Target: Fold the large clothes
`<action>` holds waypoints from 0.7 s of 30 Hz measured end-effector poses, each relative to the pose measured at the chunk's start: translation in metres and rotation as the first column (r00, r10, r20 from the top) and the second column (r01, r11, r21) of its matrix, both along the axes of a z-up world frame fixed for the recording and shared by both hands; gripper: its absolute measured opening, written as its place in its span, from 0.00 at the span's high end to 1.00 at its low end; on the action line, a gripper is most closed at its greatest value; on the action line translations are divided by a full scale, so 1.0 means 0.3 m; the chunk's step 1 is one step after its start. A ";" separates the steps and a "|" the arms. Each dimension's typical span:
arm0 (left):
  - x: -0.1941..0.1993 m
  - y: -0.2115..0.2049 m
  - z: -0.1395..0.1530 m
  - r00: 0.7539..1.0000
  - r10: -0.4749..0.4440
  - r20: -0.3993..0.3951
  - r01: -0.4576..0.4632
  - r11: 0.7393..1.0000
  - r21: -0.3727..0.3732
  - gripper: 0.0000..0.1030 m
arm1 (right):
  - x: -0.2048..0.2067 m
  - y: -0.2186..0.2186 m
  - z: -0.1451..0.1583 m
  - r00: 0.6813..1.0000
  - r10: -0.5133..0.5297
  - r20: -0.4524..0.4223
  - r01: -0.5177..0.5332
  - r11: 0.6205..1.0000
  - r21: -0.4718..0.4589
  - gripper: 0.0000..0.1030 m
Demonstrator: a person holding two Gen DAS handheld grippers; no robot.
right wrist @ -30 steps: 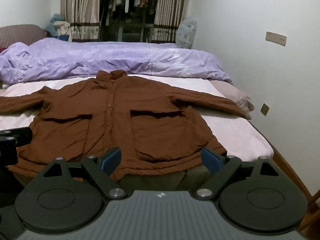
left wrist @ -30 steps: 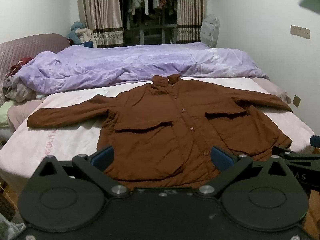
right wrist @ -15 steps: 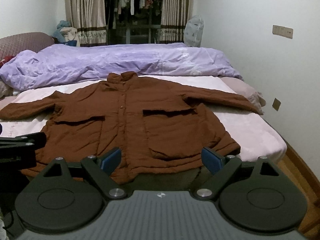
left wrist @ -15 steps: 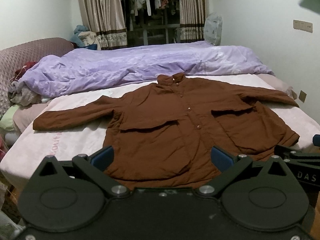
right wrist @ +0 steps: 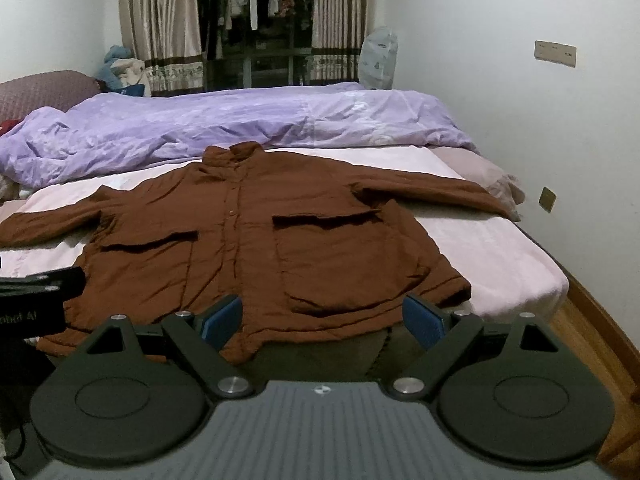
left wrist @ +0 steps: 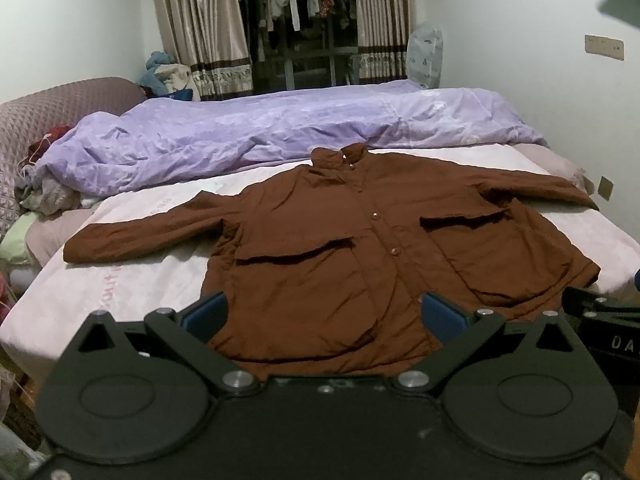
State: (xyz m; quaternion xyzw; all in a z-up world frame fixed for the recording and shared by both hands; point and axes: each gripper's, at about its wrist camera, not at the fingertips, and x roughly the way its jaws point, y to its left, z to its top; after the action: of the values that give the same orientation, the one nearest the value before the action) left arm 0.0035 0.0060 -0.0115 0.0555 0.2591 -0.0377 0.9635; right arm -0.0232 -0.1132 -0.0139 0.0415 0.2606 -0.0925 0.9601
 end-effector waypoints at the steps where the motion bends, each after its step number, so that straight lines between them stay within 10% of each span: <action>1: 0.002 0.001 -0.002 1.000 0.000 -0.001 0.000 1.000 0.001 0.00 | 0.000 0.001 0.000 1.000 0.000 0.000 0.000 1.000 -0.001 0.00; 21: 0.004 0.006 -0.012 1.000 0.002 -0.001 -0.002 1.000 -0.014 0.00 | 0.009 0.011 0.000 1.000 0.006 -0.005 -0.006 1.000 -0.007 0.00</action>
State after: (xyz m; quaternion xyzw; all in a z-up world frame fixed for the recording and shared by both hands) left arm 0.0047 0.0078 -0.0150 0.0485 0.2596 -0.0386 0.9637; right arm -0.0206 -0.1099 -0.0138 0.0370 0.2626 -0.0908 0.9599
